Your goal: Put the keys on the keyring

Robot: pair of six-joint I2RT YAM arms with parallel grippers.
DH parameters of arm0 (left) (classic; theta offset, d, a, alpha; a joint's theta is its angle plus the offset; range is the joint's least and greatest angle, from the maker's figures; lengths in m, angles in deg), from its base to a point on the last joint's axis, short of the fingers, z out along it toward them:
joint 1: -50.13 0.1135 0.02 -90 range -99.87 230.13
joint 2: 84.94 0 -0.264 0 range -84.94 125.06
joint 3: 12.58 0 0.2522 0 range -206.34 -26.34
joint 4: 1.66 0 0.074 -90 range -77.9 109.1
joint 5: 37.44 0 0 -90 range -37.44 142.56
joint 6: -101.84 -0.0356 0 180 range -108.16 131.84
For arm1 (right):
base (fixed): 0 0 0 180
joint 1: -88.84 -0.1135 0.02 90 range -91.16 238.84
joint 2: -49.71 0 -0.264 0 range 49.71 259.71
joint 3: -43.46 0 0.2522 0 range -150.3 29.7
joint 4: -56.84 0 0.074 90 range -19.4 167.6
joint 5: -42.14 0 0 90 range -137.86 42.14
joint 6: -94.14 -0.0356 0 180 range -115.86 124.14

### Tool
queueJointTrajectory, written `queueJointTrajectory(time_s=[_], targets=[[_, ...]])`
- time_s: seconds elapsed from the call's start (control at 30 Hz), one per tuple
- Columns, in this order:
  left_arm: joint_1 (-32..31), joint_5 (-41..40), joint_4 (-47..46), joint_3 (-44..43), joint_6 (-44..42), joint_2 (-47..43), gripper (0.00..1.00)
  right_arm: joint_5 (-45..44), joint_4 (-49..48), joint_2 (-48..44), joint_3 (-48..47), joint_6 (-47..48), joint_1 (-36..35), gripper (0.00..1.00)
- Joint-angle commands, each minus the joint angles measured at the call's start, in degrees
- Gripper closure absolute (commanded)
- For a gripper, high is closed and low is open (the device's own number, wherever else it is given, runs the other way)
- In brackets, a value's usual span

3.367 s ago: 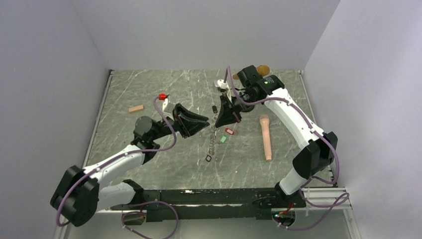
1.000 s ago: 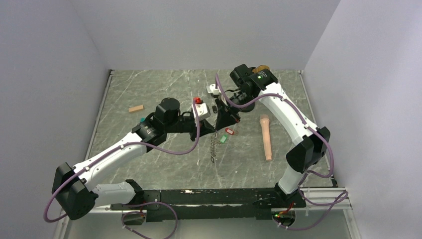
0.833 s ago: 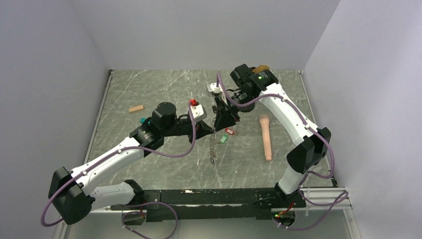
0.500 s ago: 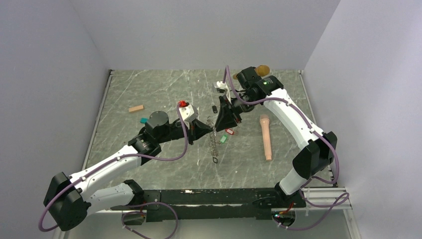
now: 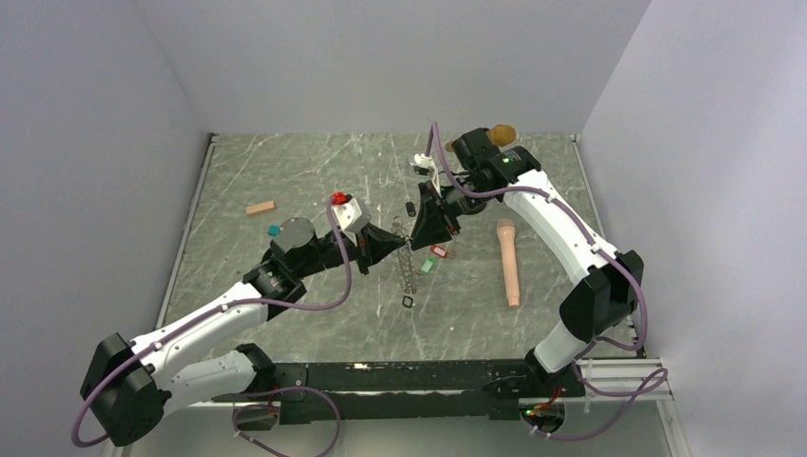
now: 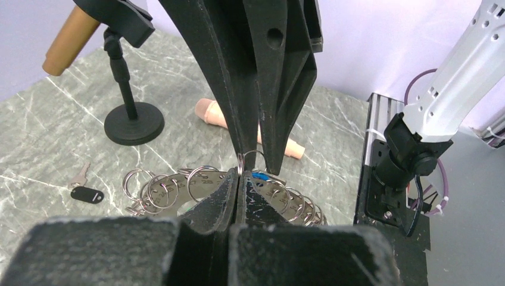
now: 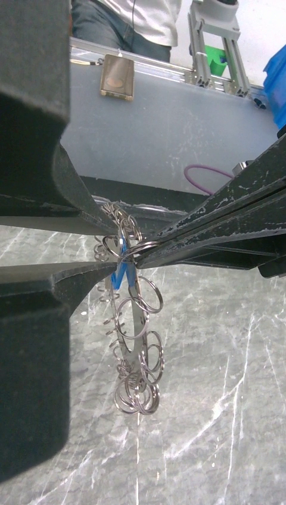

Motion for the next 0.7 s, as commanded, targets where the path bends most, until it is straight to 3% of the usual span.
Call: queueJointTrajectory(time_s=[0.0,0.13,0.67], targets=[[-0.09,-1.78,-7.51,0.65,1.31,-2.01,1.00,1.46,-1.58,-1.77,-0.64,-1.47,-0.17,0.83],[-0.07,-1.55,-8.97,1.50,2.02,-2.32,1.00,1.75,-1.70,-1.50,-1.26,-1.51,-0.14,1.00],[1.31,-0.81,-31.89,9.39,9.07,-1.99,1.00,11.51,0.38,1.29,1.00,-0.33,1.07,1.00]])
